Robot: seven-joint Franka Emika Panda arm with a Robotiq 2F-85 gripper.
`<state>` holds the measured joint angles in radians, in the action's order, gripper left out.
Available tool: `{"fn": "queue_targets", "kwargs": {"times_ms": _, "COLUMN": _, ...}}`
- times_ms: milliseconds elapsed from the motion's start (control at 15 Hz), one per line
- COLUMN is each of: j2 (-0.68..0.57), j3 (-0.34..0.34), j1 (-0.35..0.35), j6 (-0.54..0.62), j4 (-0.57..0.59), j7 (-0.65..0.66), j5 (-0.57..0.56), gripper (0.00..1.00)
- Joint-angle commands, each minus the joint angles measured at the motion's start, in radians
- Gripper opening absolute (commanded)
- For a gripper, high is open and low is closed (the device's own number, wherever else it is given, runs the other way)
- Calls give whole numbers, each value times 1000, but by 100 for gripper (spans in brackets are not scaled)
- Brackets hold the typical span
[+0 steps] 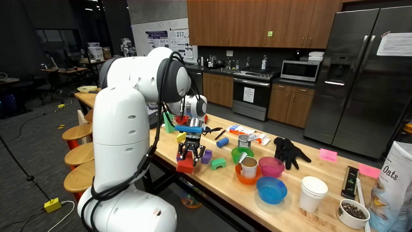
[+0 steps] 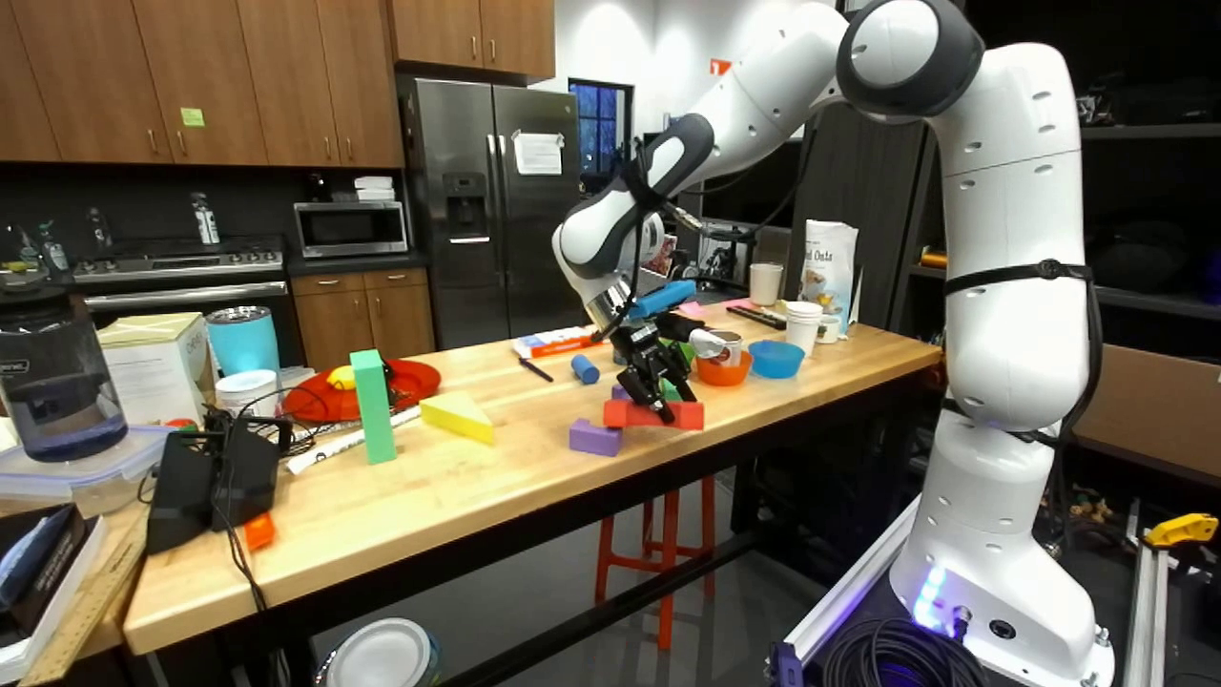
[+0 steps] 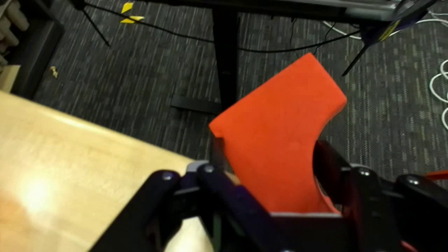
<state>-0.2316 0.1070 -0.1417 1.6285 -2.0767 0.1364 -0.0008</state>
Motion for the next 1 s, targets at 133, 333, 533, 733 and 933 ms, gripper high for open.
{"fn": "queue_targets", "kwargs": {"times_ms": 133, "j2": 187, "j3": 14, "j1": 1, "j6": -35, "j4": -224, "j7": 54, "j5": 165, "gripper": 39}}
{"fn": "queue_targets", "kwargs": {"times_ms": 333, "j2": 273, "j3": 16, "j1": 3, "j6": -79, "j4": -323, "j7": 68, "j5": 232, "gripper": 39}}
{"fn": "queue_targets", "kwargs": {"times_ms": 533, "j2": 358, "j3": 11, "j1": 11, "j6": -139, "j4": -400, "j7": 80, "j5": 261, "gripper": 39}}
{"fn": "queue_targets", "kwargs": {"times_ms": 733, "j2": 441, "j3": 1, "j1": 26, "j6": -207, "j4": -462, "j7": 89, "j5": 272, "gripper": 39}}
{"fn": "queue_targets", "kwargs": {"times_ms": 933, "j2": 523, "j3": -9, "j1": 48, "j6": -256, "j4": -522, "j7": 108, "j5": 294, "gripper": 39}}
